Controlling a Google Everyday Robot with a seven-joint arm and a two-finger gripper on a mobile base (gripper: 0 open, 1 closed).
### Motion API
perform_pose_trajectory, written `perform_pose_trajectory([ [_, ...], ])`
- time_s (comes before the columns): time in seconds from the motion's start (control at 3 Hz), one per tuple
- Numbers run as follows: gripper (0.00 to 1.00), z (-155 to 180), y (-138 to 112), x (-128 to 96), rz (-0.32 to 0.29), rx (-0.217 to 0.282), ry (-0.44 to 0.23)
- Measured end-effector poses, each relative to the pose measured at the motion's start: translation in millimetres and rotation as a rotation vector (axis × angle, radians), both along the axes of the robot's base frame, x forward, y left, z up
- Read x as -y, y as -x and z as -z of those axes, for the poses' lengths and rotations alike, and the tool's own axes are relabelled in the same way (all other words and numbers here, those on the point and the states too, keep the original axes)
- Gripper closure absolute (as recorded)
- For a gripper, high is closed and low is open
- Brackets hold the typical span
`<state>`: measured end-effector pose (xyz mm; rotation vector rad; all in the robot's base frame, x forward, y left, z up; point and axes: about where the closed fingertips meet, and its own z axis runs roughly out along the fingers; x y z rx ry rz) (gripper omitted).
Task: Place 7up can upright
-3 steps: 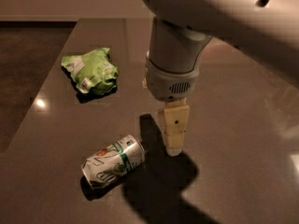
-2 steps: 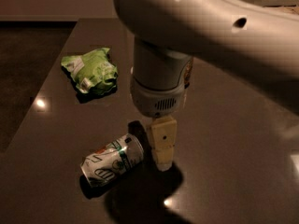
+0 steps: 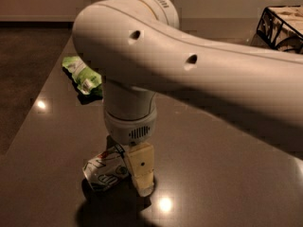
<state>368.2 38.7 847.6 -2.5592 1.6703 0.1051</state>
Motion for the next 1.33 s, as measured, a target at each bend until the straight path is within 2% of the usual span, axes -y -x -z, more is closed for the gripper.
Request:
perform_pose_trajectory([
  [0.33, 0.00, 5.5, 7.0, -18.1, -0.042, 0.011, -0.016],
  [0.67, 0.00, 6.4, 26.5, -33.5, -0.067, 0.042, -0.046],
  [1.0, 0.00, 6.4, 33.1, -40.0, -0.077, 0.049, -0.053],
  [1.33, 0.16, 8.8, 35.3, -44.1, -0.084, 0.038, -0.052],
])
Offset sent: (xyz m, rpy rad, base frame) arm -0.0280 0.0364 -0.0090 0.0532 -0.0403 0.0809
